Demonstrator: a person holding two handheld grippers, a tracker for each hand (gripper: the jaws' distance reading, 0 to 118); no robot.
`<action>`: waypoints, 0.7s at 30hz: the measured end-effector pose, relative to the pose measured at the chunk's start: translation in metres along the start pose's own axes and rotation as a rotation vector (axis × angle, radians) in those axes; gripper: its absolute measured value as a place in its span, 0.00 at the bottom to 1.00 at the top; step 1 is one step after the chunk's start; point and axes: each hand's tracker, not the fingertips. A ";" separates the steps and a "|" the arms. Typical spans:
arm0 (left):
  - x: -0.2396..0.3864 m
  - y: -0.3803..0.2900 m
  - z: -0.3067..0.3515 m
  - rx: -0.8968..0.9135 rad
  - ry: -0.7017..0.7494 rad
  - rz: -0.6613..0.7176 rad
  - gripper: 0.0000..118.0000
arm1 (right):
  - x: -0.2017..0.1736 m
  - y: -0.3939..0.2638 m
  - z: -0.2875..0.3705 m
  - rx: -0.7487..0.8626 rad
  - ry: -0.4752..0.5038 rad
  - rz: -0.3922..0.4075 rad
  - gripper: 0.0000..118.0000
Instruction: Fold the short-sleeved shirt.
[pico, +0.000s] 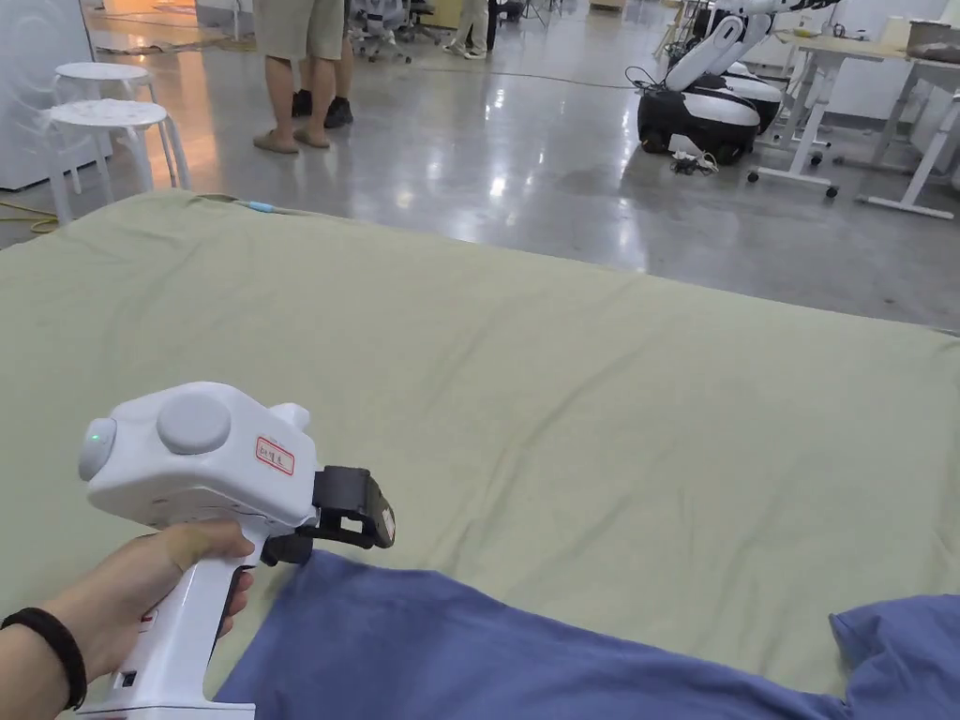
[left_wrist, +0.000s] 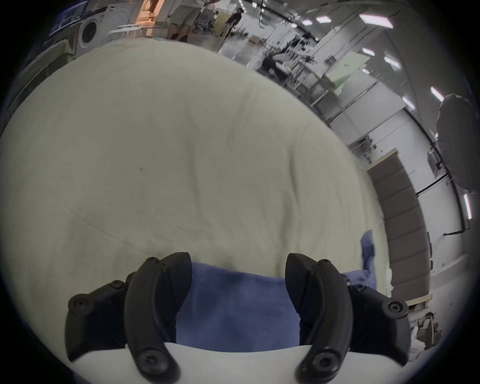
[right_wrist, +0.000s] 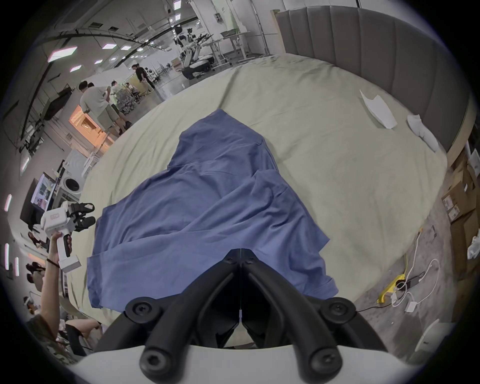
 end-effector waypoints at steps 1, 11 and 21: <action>0.000 0.000 -0.007 -0.024 0.027 -0.024 0.73 | -0.001 0.002 0.001 -0.002 0.000 0.008 0.02; 0.015 -0.003 -0.004 -0.046 0.158 -0.221 0.67 | -0.011 0.007 -0.002 -0.016 0.042 0.057 0.02; 0.021 -0.010 -0.017 -0.077 0.254 -0.243 0.63 | -0.003 0.004 -0.010 -0.039 0.033 0.030 0.02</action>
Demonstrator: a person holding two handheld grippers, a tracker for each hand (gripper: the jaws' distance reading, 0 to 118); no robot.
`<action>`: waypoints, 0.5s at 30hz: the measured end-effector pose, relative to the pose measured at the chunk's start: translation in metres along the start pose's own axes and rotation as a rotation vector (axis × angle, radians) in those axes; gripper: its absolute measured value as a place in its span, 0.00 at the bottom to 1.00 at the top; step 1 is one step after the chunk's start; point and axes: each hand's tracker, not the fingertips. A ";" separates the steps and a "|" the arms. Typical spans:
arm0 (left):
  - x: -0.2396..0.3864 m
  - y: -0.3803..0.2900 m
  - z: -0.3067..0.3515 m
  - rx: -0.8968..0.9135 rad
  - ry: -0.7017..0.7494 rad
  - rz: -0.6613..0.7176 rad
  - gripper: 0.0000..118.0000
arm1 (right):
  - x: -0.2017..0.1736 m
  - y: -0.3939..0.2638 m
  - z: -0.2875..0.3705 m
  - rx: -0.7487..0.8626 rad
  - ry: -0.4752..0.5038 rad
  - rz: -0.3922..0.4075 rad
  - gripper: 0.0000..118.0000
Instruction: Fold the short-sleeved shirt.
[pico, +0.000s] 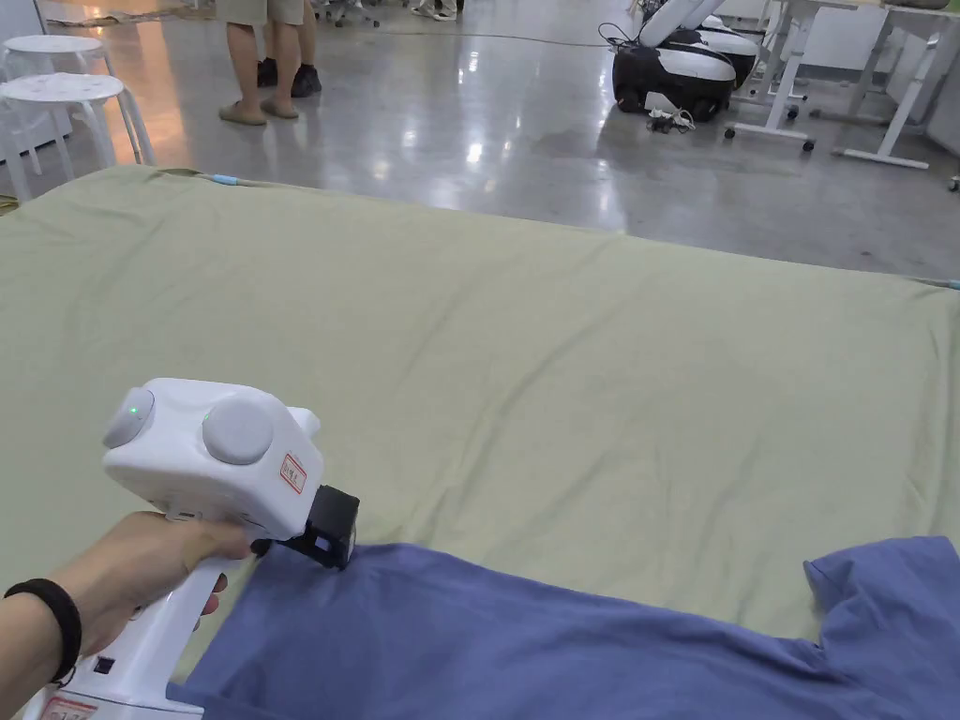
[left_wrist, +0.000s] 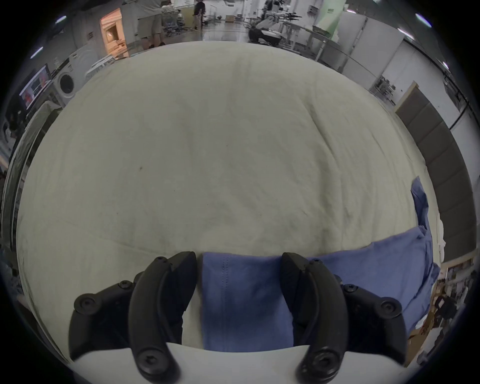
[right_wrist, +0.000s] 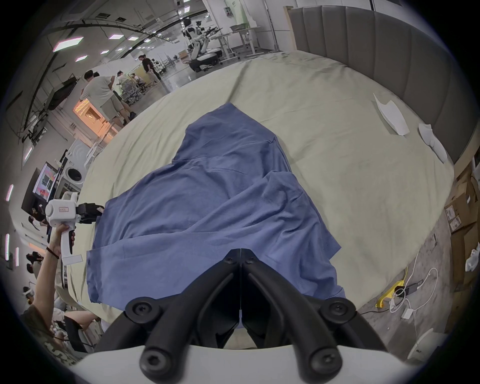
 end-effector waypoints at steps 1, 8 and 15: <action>0.000 -0.001 0.002 0.008 -0.004 0.008 0.57 | 0.001 0.000 -0.001 -0.003 -0.001 -0.003 0.02; -0.013 -0.012 0.003 -0.029 -0.103 0.060 0.05 | -0.006 0.044 -0.005 0.049 -0.040 0.104 0.02; 0.010 -0.015 -0.002 -0.013 -0.005 -0.057 0.05 | -0.021 0.145 -0.061 0.077 0.020 0.166 0.72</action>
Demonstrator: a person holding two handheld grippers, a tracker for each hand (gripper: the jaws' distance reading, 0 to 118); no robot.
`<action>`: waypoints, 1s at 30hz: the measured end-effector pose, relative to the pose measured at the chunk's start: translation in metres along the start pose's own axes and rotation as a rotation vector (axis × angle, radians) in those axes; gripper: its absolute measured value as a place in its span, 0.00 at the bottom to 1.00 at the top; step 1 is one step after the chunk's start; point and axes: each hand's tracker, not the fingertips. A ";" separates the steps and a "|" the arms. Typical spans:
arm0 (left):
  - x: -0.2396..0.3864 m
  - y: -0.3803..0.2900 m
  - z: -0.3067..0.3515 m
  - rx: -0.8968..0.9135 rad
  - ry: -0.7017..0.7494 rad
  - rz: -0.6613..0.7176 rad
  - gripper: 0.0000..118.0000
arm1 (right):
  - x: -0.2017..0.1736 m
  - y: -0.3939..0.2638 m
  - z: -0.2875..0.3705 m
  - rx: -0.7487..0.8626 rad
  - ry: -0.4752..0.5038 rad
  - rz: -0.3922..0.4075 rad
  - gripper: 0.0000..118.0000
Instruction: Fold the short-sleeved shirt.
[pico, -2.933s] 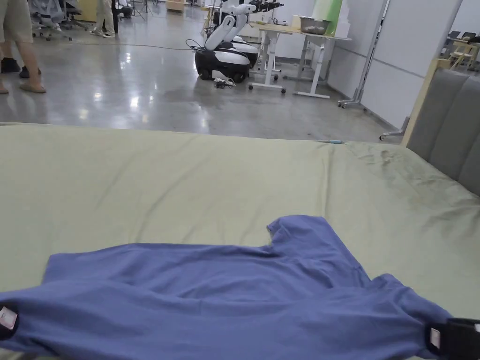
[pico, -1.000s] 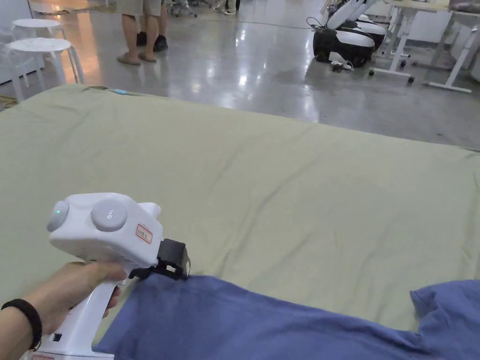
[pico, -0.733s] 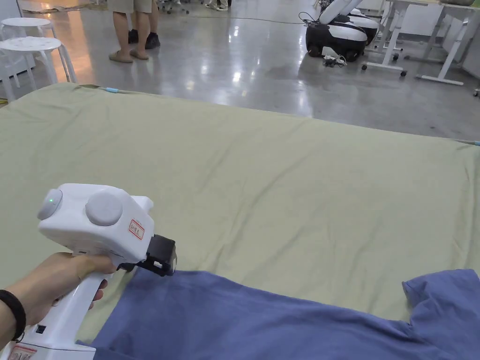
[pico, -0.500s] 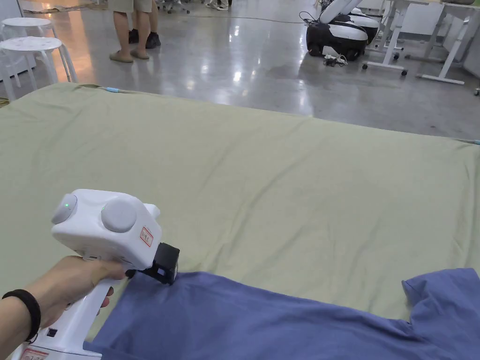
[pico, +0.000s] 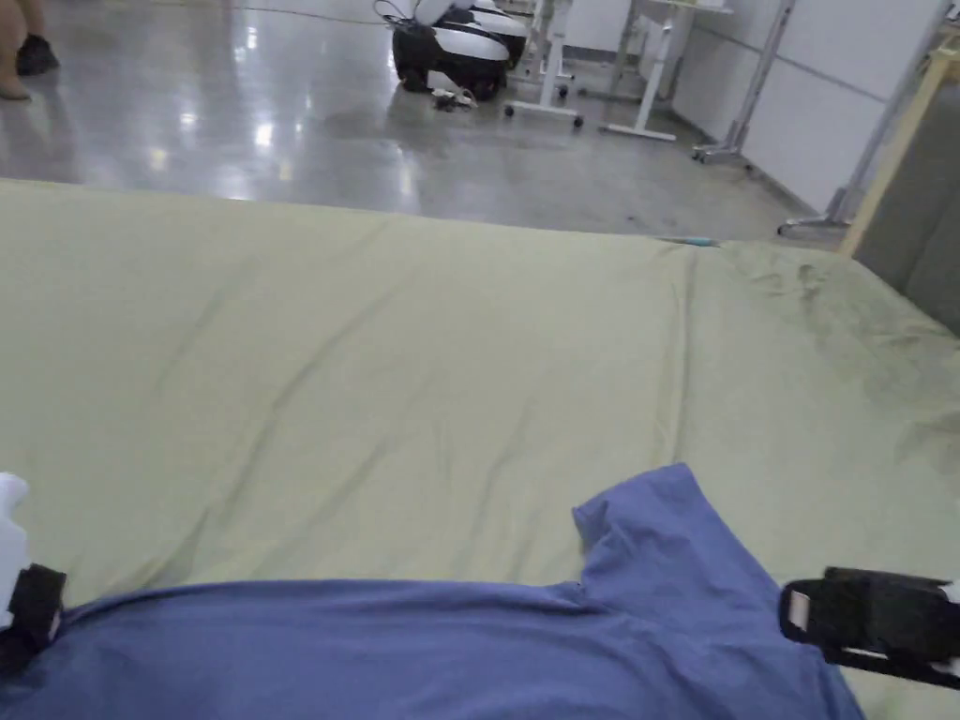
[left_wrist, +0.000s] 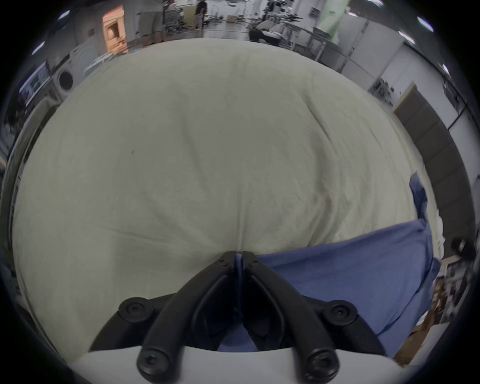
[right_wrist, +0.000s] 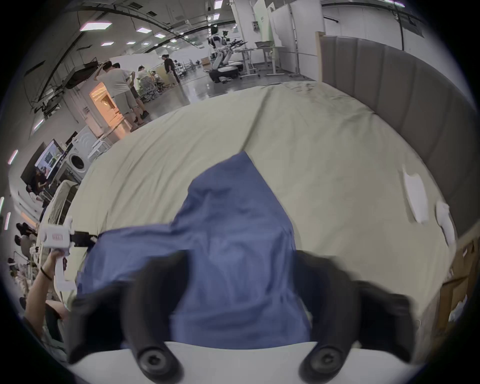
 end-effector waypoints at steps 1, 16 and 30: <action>0.003 0.000 0.000 0.001 0.012 -0.005 0.05 | 0.004 0.012 -0.013 -0.019 -0.007 -0.009 0.86; 0.016 -0.002 0.002 0.008 0.054 -0.028 0.05 | 0.016 0.053 -0.144 -0.312 -0.220 0.166 0.45; -0.036 -0.040 0.104 0.146 -0.291 0.214 0.05 | 0.013 0.020 0.000 -0.157 -0.023 0.062 0.03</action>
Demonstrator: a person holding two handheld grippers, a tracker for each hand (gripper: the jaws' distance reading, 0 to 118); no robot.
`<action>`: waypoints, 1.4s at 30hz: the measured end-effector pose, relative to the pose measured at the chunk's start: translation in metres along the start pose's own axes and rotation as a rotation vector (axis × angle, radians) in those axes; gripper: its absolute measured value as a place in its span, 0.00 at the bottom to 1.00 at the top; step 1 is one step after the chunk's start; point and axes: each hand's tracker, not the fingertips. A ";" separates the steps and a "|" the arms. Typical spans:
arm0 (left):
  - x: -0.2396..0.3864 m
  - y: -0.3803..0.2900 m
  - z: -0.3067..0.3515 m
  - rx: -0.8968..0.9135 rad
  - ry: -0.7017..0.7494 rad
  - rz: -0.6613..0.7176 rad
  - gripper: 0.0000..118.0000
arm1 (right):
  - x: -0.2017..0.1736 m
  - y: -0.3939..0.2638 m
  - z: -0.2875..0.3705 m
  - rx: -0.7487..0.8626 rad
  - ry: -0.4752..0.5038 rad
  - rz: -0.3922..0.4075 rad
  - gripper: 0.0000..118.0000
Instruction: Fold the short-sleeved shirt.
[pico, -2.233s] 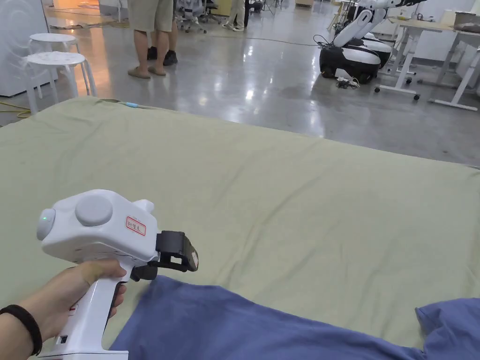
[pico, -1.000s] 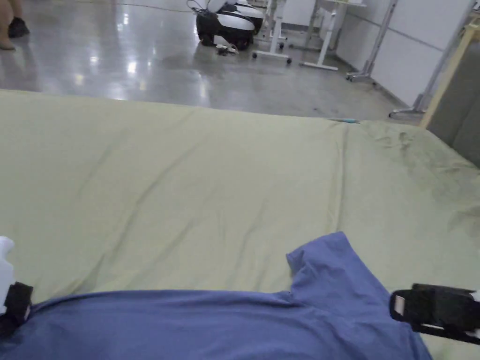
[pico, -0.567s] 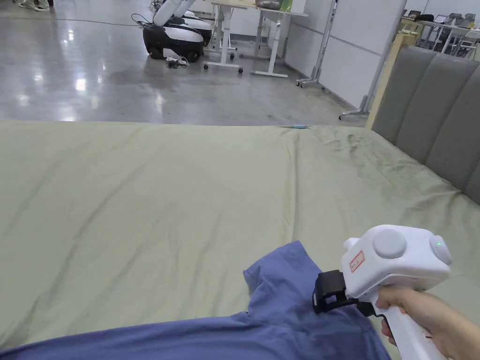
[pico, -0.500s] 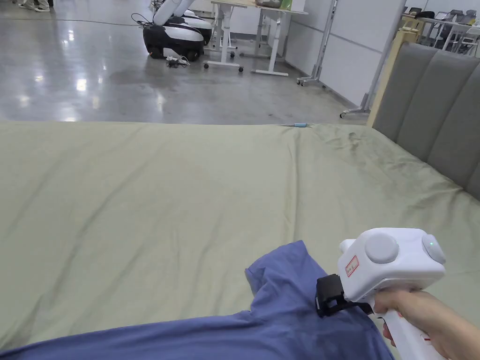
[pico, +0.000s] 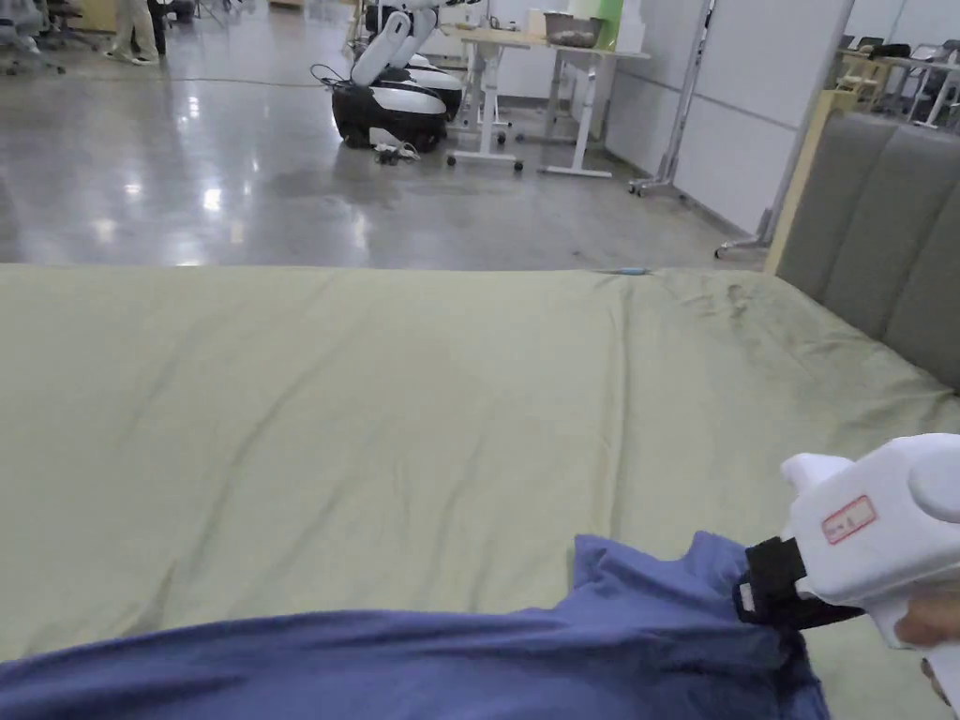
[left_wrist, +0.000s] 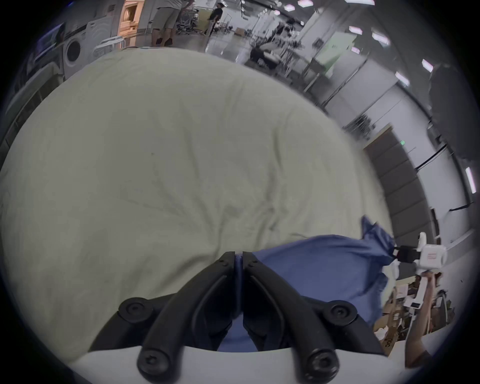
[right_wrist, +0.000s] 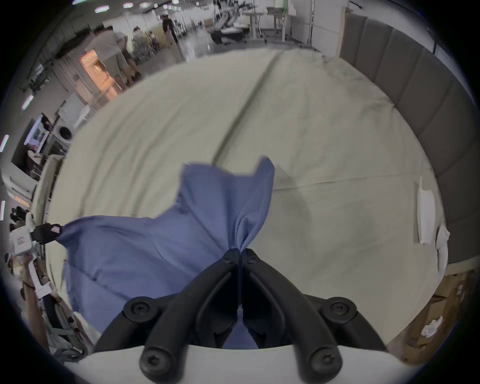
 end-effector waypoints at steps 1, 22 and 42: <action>-0.002 -0.007 0.016 0.020 -0.006 -0.016 0.05 | 0.002 -0.010 0.017 0.035 0.018 -0.001 0.03; -0.058 -0.176 0.032 -0.119 0.019 0.095 0.04 | 0.022 -0.219 -0.003 -0.109 -0.107 -0.209 0.03; -0.077 -0.197 0.146 0.218 -0.068 0.332 0.00 | 0.010 -0.239 0.120 0.235 -0.152 -0.154 0.01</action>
